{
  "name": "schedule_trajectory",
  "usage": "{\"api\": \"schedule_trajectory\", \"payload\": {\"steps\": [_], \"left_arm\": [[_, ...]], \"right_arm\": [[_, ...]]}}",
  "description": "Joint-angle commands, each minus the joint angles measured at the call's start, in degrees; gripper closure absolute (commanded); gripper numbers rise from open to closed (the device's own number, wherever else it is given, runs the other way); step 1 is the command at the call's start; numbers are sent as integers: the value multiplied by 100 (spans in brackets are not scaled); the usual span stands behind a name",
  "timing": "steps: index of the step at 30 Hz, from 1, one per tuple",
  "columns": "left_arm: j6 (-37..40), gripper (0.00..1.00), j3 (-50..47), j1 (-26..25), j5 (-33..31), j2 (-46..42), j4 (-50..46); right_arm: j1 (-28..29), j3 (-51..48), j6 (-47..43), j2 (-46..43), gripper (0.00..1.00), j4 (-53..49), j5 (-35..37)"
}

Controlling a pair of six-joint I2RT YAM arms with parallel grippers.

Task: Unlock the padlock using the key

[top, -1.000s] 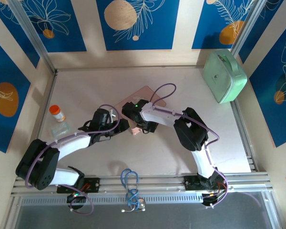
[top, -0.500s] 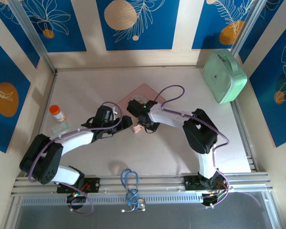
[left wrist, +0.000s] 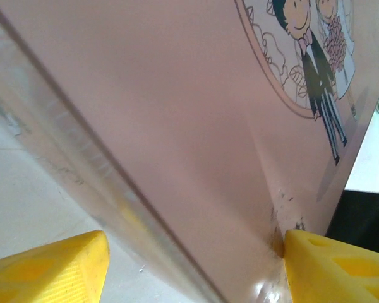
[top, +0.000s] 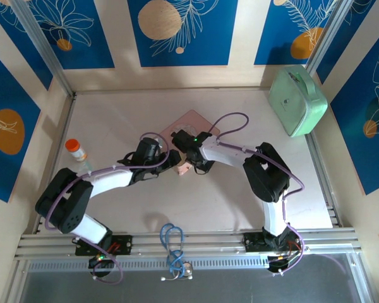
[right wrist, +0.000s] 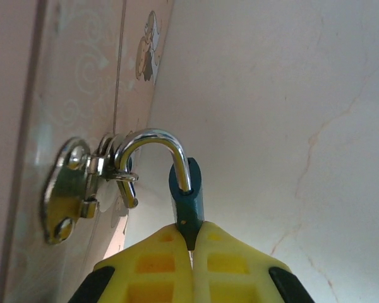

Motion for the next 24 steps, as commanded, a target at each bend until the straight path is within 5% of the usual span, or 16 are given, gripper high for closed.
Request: {"api": "schedule_trajectory", "payload": {"steps": [1, 8, 16, 24], "left_arm": [[14, 29, -48, -10, -451, 199, -723], [103, 30, -146, -9, -426, 236, -746], [235, 31, -241, -1, -336, 119, -804], [535, 32, -327, 226, -338, -171, -1120]], "right_arm": [[-244, 256, -173, -177, 100, 51, 394], [-644, -52, -439, -447, 100, 536, 147], [-790, -1686, -762, -1467, 100, 1969, -712], [-279, -2712, -1328, -2493, 100, 2017, -794]]}}
